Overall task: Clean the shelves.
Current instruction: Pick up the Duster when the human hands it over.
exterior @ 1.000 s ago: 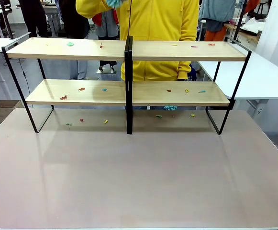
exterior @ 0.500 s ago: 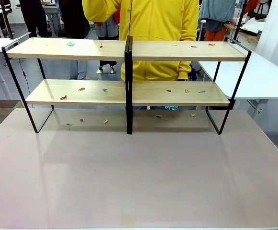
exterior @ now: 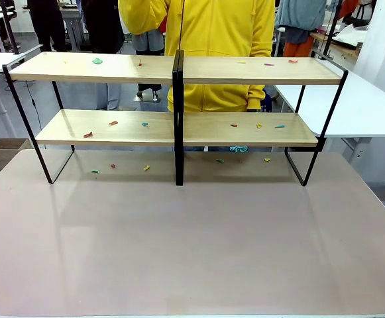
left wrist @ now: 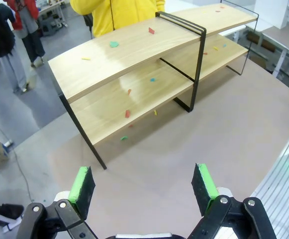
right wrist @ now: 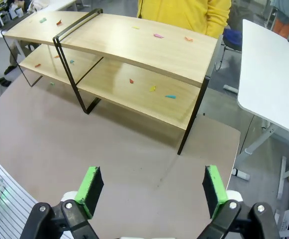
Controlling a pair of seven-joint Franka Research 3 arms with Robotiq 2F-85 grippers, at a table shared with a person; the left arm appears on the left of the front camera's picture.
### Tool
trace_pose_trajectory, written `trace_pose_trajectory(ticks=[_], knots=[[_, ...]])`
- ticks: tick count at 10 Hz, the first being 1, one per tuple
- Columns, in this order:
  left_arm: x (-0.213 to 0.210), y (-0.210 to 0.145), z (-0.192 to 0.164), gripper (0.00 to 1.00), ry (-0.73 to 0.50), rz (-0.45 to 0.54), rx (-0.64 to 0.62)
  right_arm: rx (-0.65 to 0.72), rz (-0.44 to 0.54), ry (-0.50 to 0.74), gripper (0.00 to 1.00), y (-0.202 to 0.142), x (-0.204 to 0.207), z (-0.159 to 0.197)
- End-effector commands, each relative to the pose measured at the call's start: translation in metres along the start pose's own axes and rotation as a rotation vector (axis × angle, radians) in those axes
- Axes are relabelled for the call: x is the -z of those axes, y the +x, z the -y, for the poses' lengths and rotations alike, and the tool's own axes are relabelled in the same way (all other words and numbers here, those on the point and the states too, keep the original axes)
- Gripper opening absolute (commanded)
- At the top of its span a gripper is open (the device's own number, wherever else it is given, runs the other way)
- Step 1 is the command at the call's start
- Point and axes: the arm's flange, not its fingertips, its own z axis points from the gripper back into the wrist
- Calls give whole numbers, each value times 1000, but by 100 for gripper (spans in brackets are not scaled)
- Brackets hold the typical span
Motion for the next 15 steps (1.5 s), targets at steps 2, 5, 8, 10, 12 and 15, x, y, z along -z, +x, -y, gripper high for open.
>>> trace_pose_trajectory(ticks=[2, 5, 8, 10, 12, 15], knots=[[2, 2, 0, 100, -3, 6, 0, -10, 3, 11, 100, 0, 0, 0], [2, 2, 0, 100, -3, 6, 0, -10, 3, 11, 100, 0, 0, 0], [9, 36, -8, 100, -284, -91, -157, -10, 3, 11, 100, 0, 0, 0], [51, 106, -29, 100, -875, -170, -325, -10, 3, 11, 100, 0, 0, 0], [122, 141, -47, 100, -1063, -116, -759, -10, 3, 11, 100, 0, 0, 0], [135, 143, -24, 100, -813, 39, -412, -10, 3, 11, 100, 0, 0, 0]])
